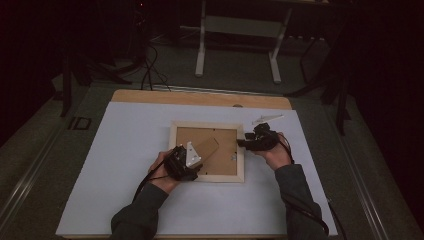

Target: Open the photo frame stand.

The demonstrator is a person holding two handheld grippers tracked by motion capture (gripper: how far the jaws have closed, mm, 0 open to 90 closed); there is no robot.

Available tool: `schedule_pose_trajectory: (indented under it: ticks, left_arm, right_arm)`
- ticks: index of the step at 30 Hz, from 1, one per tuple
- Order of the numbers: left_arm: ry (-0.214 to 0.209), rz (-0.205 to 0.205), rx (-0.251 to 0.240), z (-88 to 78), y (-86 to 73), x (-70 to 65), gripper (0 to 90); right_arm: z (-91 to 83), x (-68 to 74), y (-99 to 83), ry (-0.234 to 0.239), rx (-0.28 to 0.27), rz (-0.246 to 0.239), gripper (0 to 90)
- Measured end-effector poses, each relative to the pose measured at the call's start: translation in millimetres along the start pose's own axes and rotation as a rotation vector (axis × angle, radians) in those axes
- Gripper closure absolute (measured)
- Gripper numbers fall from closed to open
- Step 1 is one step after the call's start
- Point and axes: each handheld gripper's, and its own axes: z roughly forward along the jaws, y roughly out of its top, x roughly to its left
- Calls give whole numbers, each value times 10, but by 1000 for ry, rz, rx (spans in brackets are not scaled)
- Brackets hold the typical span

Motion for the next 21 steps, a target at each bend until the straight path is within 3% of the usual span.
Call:
schedule_pose_trajectory:
  ticks: [14, 21]
  left_arm:
    - [17, 26, -31, -21, -18, -24, 366]
    - [27, 43, -61, -32, -44, -40, 366]
  right_arm:
    - [51, -107, 75, 50, 31, 35, 466]
    - [38, -195, 94, 111, 37, 67, 456]
